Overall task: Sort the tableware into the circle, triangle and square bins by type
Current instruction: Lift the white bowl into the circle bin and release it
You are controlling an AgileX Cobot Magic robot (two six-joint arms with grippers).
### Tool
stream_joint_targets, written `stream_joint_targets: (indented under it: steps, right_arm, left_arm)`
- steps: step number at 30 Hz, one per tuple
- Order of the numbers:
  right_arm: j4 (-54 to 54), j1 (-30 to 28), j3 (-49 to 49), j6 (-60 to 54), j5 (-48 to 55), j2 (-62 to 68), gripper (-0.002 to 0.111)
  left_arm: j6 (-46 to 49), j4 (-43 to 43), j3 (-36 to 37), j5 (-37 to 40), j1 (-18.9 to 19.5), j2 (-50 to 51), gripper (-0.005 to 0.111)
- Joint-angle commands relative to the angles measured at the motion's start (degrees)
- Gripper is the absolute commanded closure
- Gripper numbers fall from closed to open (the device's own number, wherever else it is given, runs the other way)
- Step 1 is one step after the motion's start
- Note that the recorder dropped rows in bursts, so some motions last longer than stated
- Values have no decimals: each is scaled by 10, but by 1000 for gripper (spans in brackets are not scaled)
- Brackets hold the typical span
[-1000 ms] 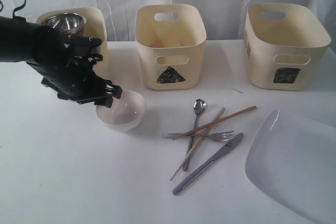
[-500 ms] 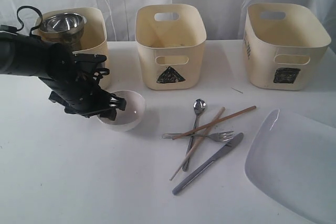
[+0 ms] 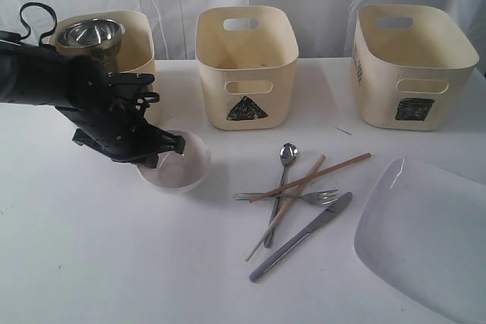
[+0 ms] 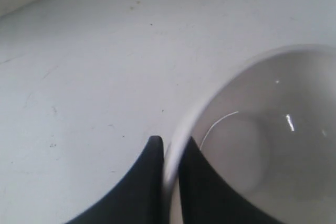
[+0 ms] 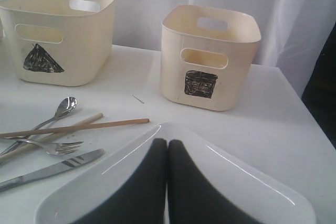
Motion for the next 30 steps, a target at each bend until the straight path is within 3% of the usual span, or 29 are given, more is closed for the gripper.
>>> stream_joint_targets:
  steps: [1,10,14,17,22,26,30]
  right_arm:
    - [-2,-3,3,2,-3,-3,108]
    - [-2,-3,3,2,-3,-3,108]
    - [-2,-3,3,2,-3,-3,108]
    - [-2,-3,3,2,-3,-3,108]
    - [-2,-3,3,2,-3,-3,108]
    - [-2,-3,3,2,-3,-3,108]
    - [-2,-3,3,2,-3,-3,108]
  left_arm:
    - [16,12,8,52,-1,-21,107]
    - [80,12,8,49,-1,-151,107]
    - [99,20,8,-3,1,-225,107]
    - [99,77,7,-45,2,-249,107]
    - [62,101,-25,-55,53,-234,107]
    - [27,101,-80,-57,123,-188,107]
    - [27,96,-131,-62,149,-133,107]
